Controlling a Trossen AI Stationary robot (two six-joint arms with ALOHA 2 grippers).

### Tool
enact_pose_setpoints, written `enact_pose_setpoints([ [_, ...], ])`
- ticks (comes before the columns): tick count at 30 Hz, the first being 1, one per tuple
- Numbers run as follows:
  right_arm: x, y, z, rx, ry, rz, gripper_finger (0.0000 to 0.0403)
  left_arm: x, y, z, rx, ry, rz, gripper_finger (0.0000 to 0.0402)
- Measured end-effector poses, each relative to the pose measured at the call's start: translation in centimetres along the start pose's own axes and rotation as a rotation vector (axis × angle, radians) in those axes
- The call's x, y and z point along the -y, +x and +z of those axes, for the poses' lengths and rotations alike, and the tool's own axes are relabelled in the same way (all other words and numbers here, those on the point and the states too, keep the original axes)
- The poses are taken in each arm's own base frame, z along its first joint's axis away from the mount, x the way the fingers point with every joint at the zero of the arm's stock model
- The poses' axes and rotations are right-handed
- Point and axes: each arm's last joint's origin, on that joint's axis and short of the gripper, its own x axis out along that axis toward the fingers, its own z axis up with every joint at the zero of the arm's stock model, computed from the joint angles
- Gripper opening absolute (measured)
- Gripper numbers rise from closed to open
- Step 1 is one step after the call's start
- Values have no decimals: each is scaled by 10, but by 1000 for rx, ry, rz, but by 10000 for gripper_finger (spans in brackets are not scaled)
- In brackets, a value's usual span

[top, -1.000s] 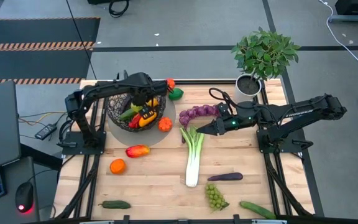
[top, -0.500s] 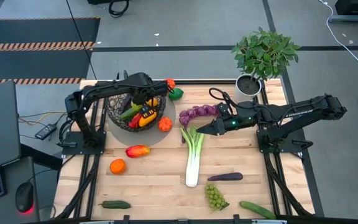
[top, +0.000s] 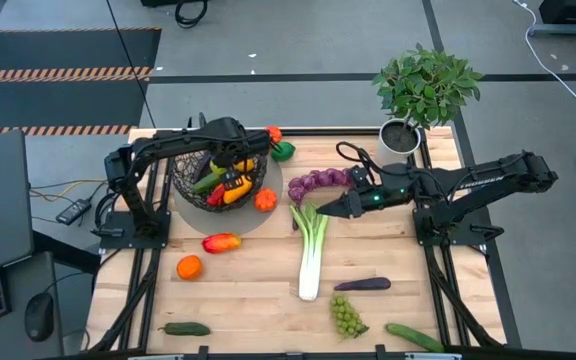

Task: Build produce basket
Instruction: Put the green apple into the wire basket

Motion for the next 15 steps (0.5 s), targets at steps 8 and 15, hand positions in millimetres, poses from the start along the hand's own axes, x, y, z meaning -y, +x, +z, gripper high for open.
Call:
enact_pose_setpoints([
  [8, -2, 0, -5, -22, -32, 9, 393, 2, -1, -1, -7, 100, -1, 316],
  [15, 10, -1, -10, -38, -80, -131, 393, 22, -9, -1, 21, 269, 7, 316],
])
